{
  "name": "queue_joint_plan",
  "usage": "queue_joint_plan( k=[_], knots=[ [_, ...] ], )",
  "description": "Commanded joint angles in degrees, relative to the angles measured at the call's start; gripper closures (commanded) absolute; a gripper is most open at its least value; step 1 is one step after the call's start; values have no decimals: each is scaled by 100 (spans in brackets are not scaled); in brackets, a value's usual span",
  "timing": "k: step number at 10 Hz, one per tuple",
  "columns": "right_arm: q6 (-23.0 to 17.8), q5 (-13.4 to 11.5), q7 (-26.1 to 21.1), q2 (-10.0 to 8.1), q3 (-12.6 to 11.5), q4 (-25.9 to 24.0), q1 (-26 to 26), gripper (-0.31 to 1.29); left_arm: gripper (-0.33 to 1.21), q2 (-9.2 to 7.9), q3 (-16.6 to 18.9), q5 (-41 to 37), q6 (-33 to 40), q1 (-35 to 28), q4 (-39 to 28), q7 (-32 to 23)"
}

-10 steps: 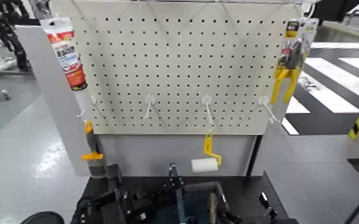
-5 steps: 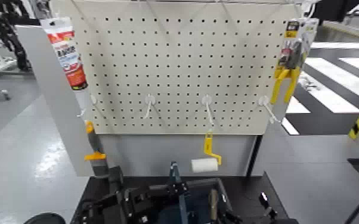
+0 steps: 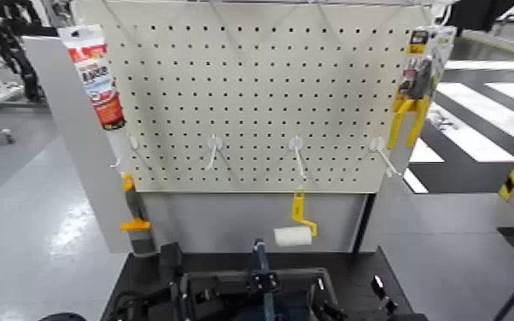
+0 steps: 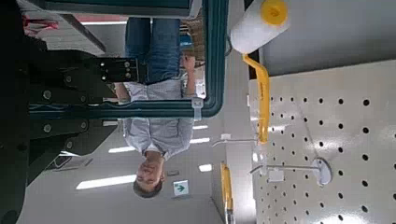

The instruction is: Grasp the handle of the crate.

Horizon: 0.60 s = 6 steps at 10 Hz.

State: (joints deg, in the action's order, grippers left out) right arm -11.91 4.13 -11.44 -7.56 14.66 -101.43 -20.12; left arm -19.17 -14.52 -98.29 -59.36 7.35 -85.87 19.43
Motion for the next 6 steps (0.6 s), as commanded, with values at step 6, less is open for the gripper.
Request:
queue_joint_plan(
  k=[6],
  knots=[
    [-92, -141, -51, 9, -7, -9, -9, 15, 119, 159, 230, -322, -93, -525, -607, -220]
  ],
)
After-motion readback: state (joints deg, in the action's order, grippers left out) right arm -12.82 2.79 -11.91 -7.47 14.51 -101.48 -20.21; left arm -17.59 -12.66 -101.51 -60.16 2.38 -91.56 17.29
